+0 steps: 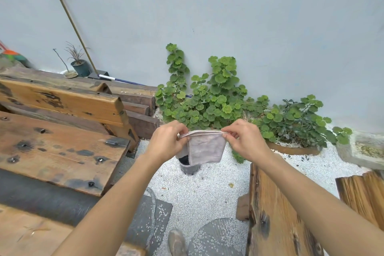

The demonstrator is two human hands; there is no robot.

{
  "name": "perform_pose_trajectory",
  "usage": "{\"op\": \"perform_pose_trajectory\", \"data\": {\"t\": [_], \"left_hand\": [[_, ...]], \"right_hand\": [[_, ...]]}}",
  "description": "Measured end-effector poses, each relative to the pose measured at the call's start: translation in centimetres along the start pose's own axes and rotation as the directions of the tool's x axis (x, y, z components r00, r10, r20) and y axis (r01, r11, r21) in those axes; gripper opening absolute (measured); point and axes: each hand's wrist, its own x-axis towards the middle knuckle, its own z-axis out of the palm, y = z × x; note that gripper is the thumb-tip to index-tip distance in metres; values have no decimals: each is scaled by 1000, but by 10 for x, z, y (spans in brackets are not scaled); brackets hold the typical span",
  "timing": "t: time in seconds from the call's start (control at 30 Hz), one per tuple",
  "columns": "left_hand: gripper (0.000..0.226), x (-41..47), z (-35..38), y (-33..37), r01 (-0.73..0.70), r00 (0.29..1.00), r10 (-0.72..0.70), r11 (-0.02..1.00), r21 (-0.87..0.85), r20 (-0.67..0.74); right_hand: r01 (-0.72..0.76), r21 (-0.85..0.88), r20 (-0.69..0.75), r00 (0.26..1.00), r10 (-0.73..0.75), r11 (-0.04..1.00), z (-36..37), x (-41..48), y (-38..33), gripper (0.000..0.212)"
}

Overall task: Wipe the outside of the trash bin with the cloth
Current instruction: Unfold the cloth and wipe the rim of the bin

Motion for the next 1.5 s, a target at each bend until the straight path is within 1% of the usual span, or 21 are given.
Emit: {"op": "perform_pose_trajectory", "data": {"t": [0.1, 0.4, 0.5, 0.6, 0.8, 0.93, 1.07, 1.23, 1.33, 1.5], "left_hand": [[14, 23, 14, -11, 2, 999, -2, 1000, 17, 34], [18, 102, 66, -67, 17, 988, -27, 998, 64, 150], [18, 124, 90, -84, 13, 982, -25, 998, 64, 190], [16, 141, 119, -100, 56, 971, -61, 998, 30, 230], [12, 168, 195, -128, 111, 948, -104, 994, -5, 302], [14, 182, 261, -148, 136, 947, -127, 991, -10, 294], [15, 191, 334, -169, 121, 955, -110, 992, -21, 276], [15, 187, 424, -208, 84, 973, -67, 994, -68, 221], [15, 180, 473, -238, 55, 986, -37, 993, -105, 162], [17, 177, 545, -292, 25, 999, -17, 980, -197, 41]], "right_hand": [[-35, -44, 45, 998, 37, 998, 13, 21, 13, 23], [-116, -129, 76, 989, 126, 985, 64, 90, 49, 22], [-145, -134, 83, 984, 157, 980, 82, 104, 69, 22], [-165, -117, 125, 976, 179, 979, 103, 118, 94, 20], [-221, -59, 170, 959, 228, 974, 158, 136, 168, 20], [-219, -32, 205, 954, 221, 975, 204, 142, 229, 20], [-219, 24, 195, 958, 211, 975, 253, 139, 292, 20], [-221, 50, 171, 963, 210, 974, 324, 124, 356, 19], [-239, 75, 137, 964, 227, 968, 370, 117, 382, 16], [-336, 169, 85, 942, 326, 927, 444, 113, 408, 13]]}}
